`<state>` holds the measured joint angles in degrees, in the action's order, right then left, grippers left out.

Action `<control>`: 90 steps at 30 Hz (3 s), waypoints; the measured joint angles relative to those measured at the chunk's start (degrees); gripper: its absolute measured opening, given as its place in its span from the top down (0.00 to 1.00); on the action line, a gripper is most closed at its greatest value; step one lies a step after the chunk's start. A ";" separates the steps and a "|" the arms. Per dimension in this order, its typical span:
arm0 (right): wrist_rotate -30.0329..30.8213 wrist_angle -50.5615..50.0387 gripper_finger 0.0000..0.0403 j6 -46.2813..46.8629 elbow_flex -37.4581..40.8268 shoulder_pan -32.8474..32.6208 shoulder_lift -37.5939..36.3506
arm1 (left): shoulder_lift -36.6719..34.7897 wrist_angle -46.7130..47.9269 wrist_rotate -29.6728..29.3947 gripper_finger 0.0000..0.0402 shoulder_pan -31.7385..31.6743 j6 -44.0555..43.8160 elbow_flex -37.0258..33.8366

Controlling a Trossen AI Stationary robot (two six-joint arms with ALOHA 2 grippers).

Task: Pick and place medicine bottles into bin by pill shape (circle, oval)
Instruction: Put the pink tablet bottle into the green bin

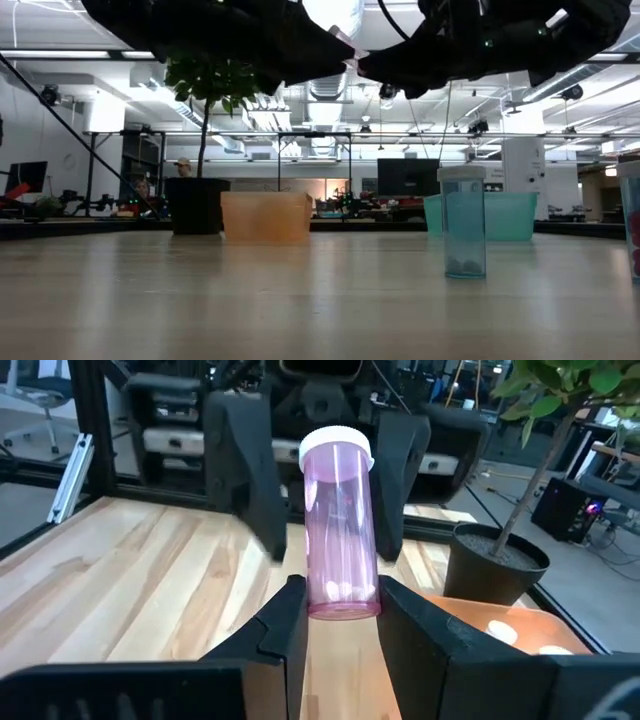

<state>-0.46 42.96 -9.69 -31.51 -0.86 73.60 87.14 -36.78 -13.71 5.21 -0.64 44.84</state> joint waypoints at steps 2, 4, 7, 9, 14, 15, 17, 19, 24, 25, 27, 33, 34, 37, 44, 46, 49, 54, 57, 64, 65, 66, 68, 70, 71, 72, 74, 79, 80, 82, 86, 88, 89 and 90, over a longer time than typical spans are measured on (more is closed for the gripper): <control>0.01 -1.09 0.76 -0.54 0.03 0.00 -1.02 | -1.08 0.36 -0.05 0.56 0.00 0.94 -0.18; 0.04 -2.28 0.76 -1.45 0.45 0.00 -2.50 | -1.34 0.41 -0.06 0.56 0.00 2.38 -0.31; 0.43 -1.72 0.76 -1.70 2.63 0.00 -5.50 | -1.57 0.45 -0.05 0.56 0.00 4.35 -0.39; 0.49 -0.49 0.76 -1.75 5.00 0.00 -8.28 | -1.60 0.09 -0.05 0.56 0.00 5.62 -0.39; 2.20 8.50 0.76 -1.40 10.39 0.00 -13.06 | -1.60 -5.00 0.23 0.56 0.00 10.15 -0.39; 2.37 10.86 0.76 -1.40 11.39 0.00 -13.25 | -1.60 -6.67 0.24 0.56 -0.04 11.15 -0.39; 2.42 16.16 0.76 -1.45 12.96 -0.02 -12.73 | -0.99 -11.24 0.36 0.56 -0.29 12.34 -0.39; 2.42 20.87 0.76 -1.50 13.87 0.00 -11.54 | -0.22 -15.87 0.42 0.56 -0.57 13.09 -0.39; 2.42 28.96 0.76 -2.90 14.20 -0.02 -6.80 | 2.98 -21.72 3.46 0.56 -1.40 14.32 0.26; 2.42 29.47 0.76 -3.30 14.21 -0.02 -6.25 | 3.08 -21.42 3.71 0.56 -1.40 14.97 0.19; 2.44 29.80 0.76 -3.65 14.19 -0.02 -5.44 | 3.02 -21.81 3.73 0.56 -1.41 16.04 0.15; 3.03 27.63 0.76 -3.44 14.27 -0.02 -5.76 | 0.46 -17.94 3.76 0.56 -1.67 16.59 0.94; 3.47 27.61 0.76 -3.41 14.27 -0.02 -5.83 | 0.19 -16.55 3.76 0.56 -1.76 16.43 1.57; 3.53 27.37 0.76 -3.42 14.38 -0.02 -5.99 | 0.02 -12.68 3.72 0.56 -1.76 16.14 3.38; 3.57 26.12 0.76 -3.26 14.38 -0.02 -6.01 | 0.02 -7.35 5.07 0.56 -1.77 16.06 6.77; 3.59 26.11 0.76 -3.12 14.38 -0.02 -6.01 | 0.02 -7.60 6.17 0.56 -1.77 16.00 6.99; 3.60 25.97 0.76 -3.06 14.38 -0.02 -6.01 | 0.02 -7.69 6.38 0.54 -1.77 14.42 7.19; 3.60 25.92 0.76 -2.95 14.38 -0.02 -6.01 | 0.41 -7.61 6.40 0.45 -1.78 13.04 7.74; 3.60 25.91 0.76 -2.93 14.38 -0.02 -6.01 | 0.92 -7.99 6.35 0.39 -2.02 13.03 8.31; 3.60 25.88 0.76 -2.76 14.33 -0.01 -6.01 | 4.05 -7.68 6.31 0.36 -2.51 12.96 10.67; 3.58 25.86 0.76 -2.76 14.32 -0.02 -6.01 | 4.69 -7.94 6.31 0.36 -2.61 12.98 11.01; 3.59 25.80 0.76 -2.76 14.32 -0.01 -6.01 | 5.19 -8.35 6.31 0.36 -2.61 12.98 11.08; 3.60 25.57 0.76 -2.74 14.32 -0.02 -6.01 | 5.89 -9.99 6.28 0.36 -2.64 13.05 11.10; 3.60 25.35 0.76 -2.74 14.32 -0.02 -6.01 | 6.51 -12.44 6.25 0.36 -2.68 13.22 11.11; 3.58 25.13 0.76 -2.74 14.32 -0.02 -6.01 | 6.59 -12.78 6.23 0.36 -2.75 13.22 11.10; 3.58 25.03 0.76 -2.74 14.32 -0.02 -6.01 | 6.61 -12.82 6.23 0.36 -2.88 13.20 11.11; 3.58 25.03 0.76 -2.74 14.32 -0.02 -6.01 | 6.81 -12.79 6.23 0.36 -3.11 13.10 11.13; 3.58 25.05 0.76 -2.76 14.32 -0.02 -6.01 | 7.23 -12.76 6.23 0.36 -3.52 13.05 11.13; 3.58 25.05 0.76 -2.76 14.32 -0.02 -6.01 | 7.41 -12.74 6.23 0.36 -3.58 13.04 11.13; 3.58 25.05 0.76 -2.76 14.32 -0.02 -6.01 | 8.18 -12.80 6.31 0.36 -3.66 13.04 11.36; 3.58 25.05 0.76 -2.76 14.32 -0.01 -6.01 | 9.06 -13.64 6.39 0.36 -3.76 13.25 11.87; 3.58 25.05 0.76 -2.76 14.32 -0.02 -6.01 | 9.06 -13.72 6.68 0.36 -3.74 13.46 11.87; 3.58 25.05 0.76 -2.76 14.32 -0.02 -6.01 | 9.06 -13.76 7.01 0.36 -3.76 13.48 11.87; 3.58 25.05 0.76 -2.76 14.32 -0.02 -6.01 | 9.03 -13.77 7.11 0.36 -3.76 13.50 11.87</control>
<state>3.11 68.01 -12.45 -17.19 -0.89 67.59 96.16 -50.55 -6.60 1.45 12.86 56.71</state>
